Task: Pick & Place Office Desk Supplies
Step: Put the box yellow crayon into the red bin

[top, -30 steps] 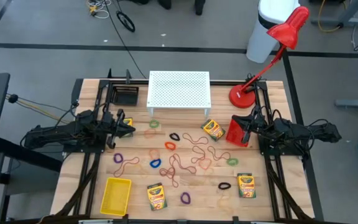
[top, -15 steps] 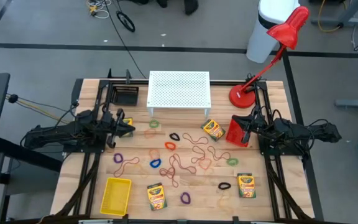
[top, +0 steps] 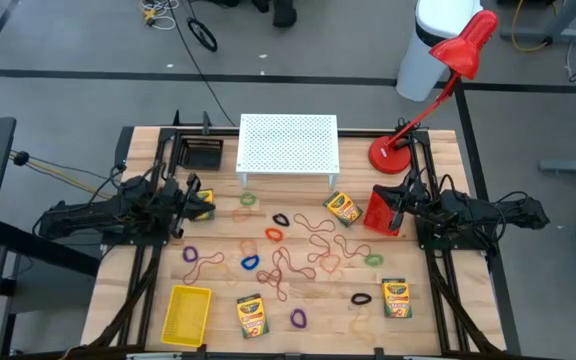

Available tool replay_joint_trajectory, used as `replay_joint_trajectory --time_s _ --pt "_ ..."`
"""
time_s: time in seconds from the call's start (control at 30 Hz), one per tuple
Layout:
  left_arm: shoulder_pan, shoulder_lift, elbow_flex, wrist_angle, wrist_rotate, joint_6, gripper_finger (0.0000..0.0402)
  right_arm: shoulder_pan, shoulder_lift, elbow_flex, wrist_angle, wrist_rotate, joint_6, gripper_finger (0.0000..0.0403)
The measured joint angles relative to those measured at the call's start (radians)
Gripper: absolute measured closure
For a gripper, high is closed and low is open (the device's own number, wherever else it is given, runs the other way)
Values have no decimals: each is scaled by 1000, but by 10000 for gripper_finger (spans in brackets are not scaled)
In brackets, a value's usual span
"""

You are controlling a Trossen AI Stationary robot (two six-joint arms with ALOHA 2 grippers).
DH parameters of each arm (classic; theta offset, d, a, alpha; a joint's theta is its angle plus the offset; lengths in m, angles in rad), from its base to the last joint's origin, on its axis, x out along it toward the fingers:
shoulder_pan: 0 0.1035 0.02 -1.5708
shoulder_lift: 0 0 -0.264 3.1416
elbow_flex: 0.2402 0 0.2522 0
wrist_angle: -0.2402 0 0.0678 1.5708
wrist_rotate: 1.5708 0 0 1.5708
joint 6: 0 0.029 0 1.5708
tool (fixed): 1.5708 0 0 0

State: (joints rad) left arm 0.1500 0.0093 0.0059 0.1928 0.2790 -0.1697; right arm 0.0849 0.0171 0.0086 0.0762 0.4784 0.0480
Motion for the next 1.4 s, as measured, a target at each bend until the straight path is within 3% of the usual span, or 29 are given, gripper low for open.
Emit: replay_joint_trajectory --time_s 0.33,0.57,0.67,0.83,1.13,1.3,1.4 --pt "0 48 0 -3 -92 6 391 0 0 0 188 -52 -1 400" --pt "0 156 0 17 -152 39 397 0 18 0 208 18 -26 400" --pt "0 192 0 42 -222 24 397 0 51 0 230 34 -26 401" --pt "0 239 0 92 -305 45 374 0 138 6 273 78 0 401" --pt "0 283 0 100 -313 -8 364 0 493 170 234 134 74 402" --pt "0 298 0 110 -316 -25 367 0 775 368 16 128 181 402" --pt "0 300 0 137 -316 -24 367 0 933 498 -140 72 267 403"
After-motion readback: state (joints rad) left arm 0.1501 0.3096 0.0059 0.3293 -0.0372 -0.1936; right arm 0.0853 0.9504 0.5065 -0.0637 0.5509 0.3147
